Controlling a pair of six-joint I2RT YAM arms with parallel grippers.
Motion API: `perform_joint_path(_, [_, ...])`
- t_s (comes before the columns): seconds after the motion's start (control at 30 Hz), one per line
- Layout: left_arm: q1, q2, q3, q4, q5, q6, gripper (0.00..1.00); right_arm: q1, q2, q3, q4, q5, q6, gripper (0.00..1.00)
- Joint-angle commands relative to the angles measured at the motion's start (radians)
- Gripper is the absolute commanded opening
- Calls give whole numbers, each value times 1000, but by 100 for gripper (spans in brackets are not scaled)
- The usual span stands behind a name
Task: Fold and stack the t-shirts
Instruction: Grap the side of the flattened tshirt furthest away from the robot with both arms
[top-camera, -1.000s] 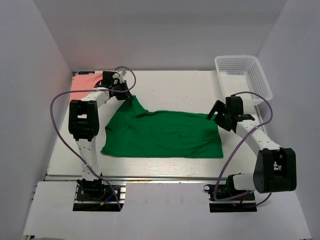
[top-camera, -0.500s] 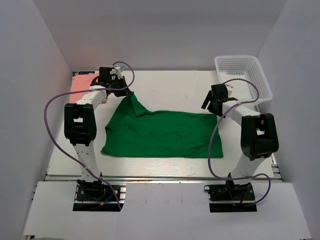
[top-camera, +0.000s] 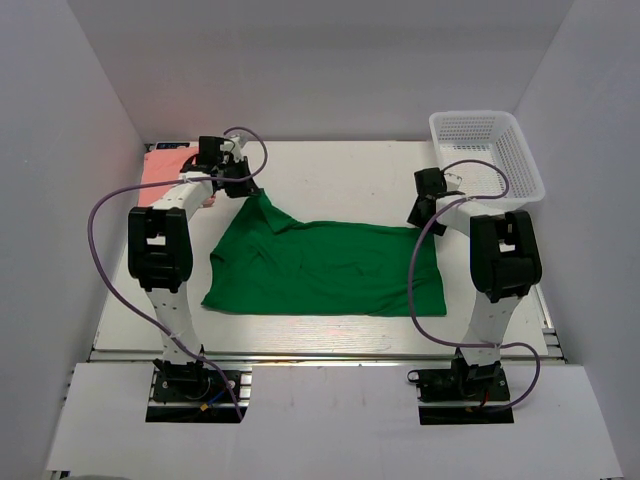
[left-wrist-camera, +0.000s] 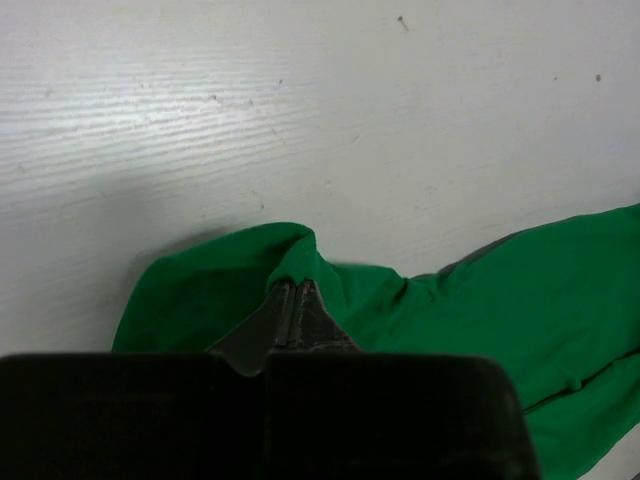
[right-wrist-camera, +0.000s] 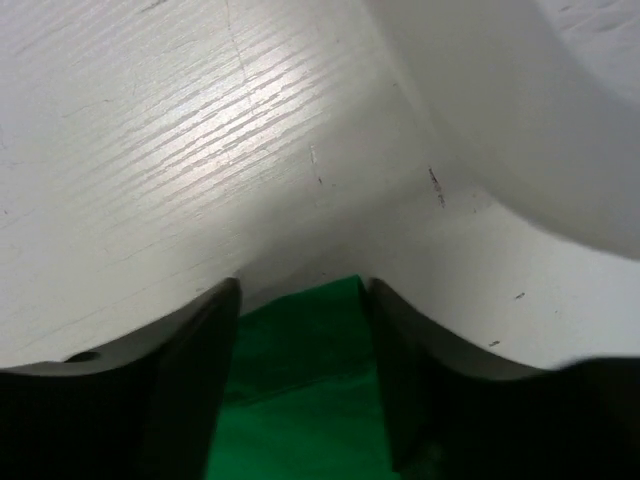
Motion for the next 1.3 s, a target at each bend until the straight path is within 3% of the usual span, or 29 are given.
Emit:
perform_joint_path(0.0, [6, -99, -34, -26, -39, 2, 0, 6, 12, 25, -12, 8, 14, 55])
perform_joint_path(0.07, [6, -133, -68, -26, -50, -9, 0, 10, -10, -1, -6, 8, 20, 32])
perform_joint_path(0.1, [6, -147, -80, -26, -50, -18, 0, 10, -17, -9, 3, 13, 20, 11])
perform_joint_path(0.17, [6, -176, -123, -26, -60, -18, 0, 7, -49, -40, 9, 19, 26, 0])
perform_joint_path(0.4, [6, -331, -263, -58, -132, -76, 0, 7, -114, -43, 13, 36, -9, 0])
perform_joint_path(0.77, [-14, -696, -706, 11, -145, -242, 0, 4, -263, -93, 2, 63, -66, 0])
perform_joint_path(1.07, [-14, -972, -985, -7, -177, -336, 0, 4, -353, -144, -24, 54, -72, 0])
perform_joint_path(1.27, [-14, -1093, -1022, -101, -284, -371, 0, 1, -404, -153, -52, 59, -81, 0])
